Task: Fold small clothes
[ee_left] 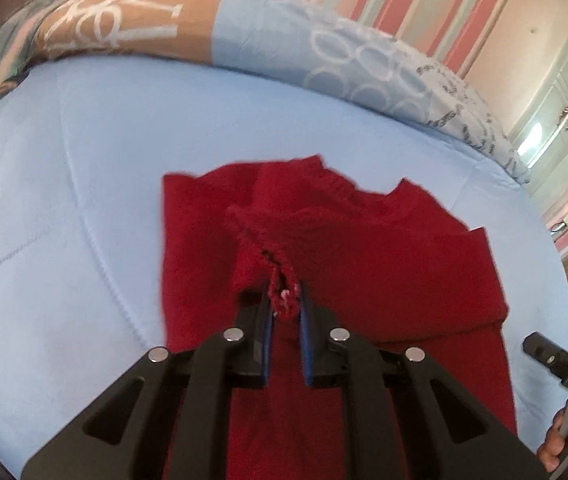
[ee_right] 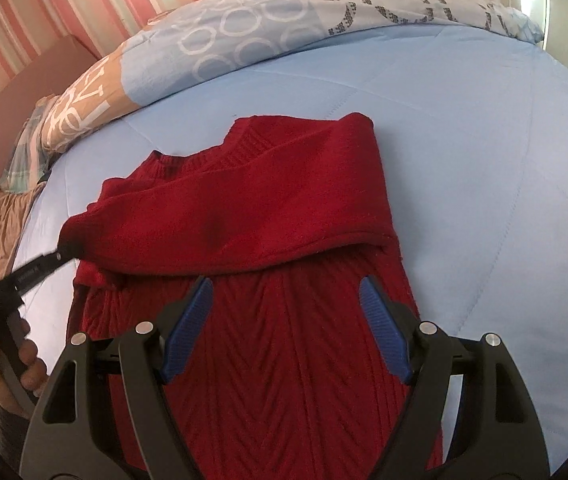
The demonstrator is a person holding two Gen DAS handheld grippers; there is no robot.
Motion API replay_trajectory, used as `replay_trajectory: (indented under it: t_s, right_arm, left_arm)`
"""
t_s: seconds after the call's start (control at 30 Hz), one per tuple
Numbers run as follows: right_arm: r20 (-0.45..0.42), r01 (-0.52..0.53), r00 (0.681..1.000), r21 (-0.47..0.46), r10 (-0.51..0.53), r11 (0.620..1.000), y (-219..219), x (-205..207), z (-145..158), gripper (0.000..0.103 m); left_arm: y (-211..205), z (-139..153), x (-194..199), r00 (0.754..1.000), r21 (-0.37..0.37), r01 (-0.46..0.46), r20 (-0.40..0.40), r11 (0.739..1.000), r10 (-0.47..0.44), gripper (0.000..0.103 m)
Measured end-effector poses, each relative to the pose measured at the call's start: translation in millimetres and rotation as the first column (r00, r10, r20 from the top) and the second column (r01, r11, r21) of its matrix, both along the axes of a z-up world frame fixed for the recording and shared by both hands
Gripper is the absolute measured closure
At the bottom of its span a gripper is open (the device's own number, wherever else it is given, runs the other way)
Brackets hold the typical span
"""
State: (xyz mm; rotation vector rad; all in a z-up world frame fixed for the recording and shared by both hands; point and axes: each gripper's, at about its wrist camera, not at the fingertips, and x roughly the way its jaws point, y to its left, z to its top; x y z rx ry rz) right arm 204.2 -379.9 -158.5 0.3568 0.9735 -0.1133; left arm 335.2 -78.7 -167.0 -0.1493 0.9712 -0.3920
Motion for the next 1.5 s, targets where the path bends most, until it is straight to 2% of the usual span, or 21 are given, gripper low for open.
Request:
replay_trajectory:
  t_s: [0.13,0.3,0.43,0.57,0.6,0.63,0.7,0.8,0.87,0.9,1.03,1.17,1.23,1.3,1.33,1.37,1.4,1.5]
  right_arm:
    - [-0.012,0.025,1.0,-0.037,-0.026,0.999,-10,-6,-3,0.027]
    - [-0.012,0.075,0.997,-0.051,-0.076,0.996,-37,-23,-1,0.027]
    - [-0.011,0.134,0.991,-0.08,-0.135,0.988,-62,-39,2,0.027]
    - [-0.025,0.194,0.98,-0.095,-0.197,0.976,-89,-57,2,0.027]
    - [-0.029,0.205,0.978,-0.098,-0.209,0.974,-95,-60,2,0.027]
    - [-0.033,0.219,0.974,-0.102,-0.223,0.97,-100,-64,1,0.027]
    - [-0.03,0.233,0.971,-0.096,-0.237,0.968,-106,-68,2,0.027]
    - [-0.005,0.216,0.976,-0.073,-0.217,0.974,-102,-66,6,0.027]
    - [0.006,0.183,0.983,-0.064,-0.183,0.981,-90,-57,7,0.027]
    - [0.009,0.164,0.986,-0.058,-0.164,0.985,-82,-52,8,0.027]
    - [0.012,0.074,0.997,-0.01,-0.074,0.997,-44,-23,7,0.027]
    - [-0.001,-0.029,1.0,0.041,0.029,0.999,-5,8,0,0.027]
    - [-0.01,-0.069,0.998,0.015,0.07,0.997,13,18,0,0.027]
    - [0.0,-0.094,0.996,-0.008,0.094,0.996,25,20,5,0.027]
    - [0.005,-0.102,0.995,-0.007,0.102,0.995,28,20,6,0.027]
    - [0.001,-0.103,0.995,-0.004,0.103,0.995,29,21,6,0.027]
    - [-0.005,-0.1,0.995,-0.004,0.1,0.995,28,21,4,0.027]
    - [-0.01,-0.094,0.996,0.011,0.094,0.996,27,19,-1,0.027]
  left_arm:
    - [-35,10,1,0.998,-0.081,0.057,0.005,0.995,-0.057,0.094]
    - [-98,6,-9,0.99,-0.053,0.142,0.008,0.988,-0.142,0.094]
    - [-151,-7,-15,0.971,-0.138,0.217,-0.068,0.966,-0.228,0.094]
    - [-204,-9,-31,0.943,-0.178,0.304,-0.084,0.936,-0.323,0.094]
    - [-215,-11,-35,0.933,-0.171,0.329,-0.094,0.929,-0.348,0.094]
    - [-228,-15,-39,0.925,-0.115,0.35,-0.112,0.93,-0.362,0.09]
    - [-232,-18,-46,0.926,-0.018,0.361,-0.111,0.932,-0.36,0.09]
    - [-196,-9,-61,0.938,0.068,0.346,-0.053,0.936,-0.343,0.081]
    - [-166,-5,-68,0.946,0.097,0.323,-0.014,0.941,-0.323,0.066]
    - [-143,-4,-69,0.954,0.13,0.298,0.005,0.946,-0.301,0.063]
    - [-77,-8,-64,0.979,0.203,0.191,0.029,0.96,-0.201,0.063]
    - [-33,-14,-58,0.993,0.136,0.117,-0.005,0.984,-0.117,0.065]
    - [-24,-16,-50,0.996,0.106,0.089,0.004,0.99,-0.09,0.065]
    - [-24,-17,-40,0.995,0.108,0.095,0.006,0.99,-0.096,0.065]
    - [-23,-17,-34,0.995,0.098,0.099,0.008,0.99,-0.1,0.069]
    - [-22,-17,-28,0.994,0.073,0.106,0.0,0.992,-0.106,0.088]
    - [-20,-18,-21,0.995,0.034,0.102,-0.016,0.994,-0.102,0.1]
    - [-14,-17,-2,0.997,-0.046,0.065,-0.049,0.997,-0.067,0.103]
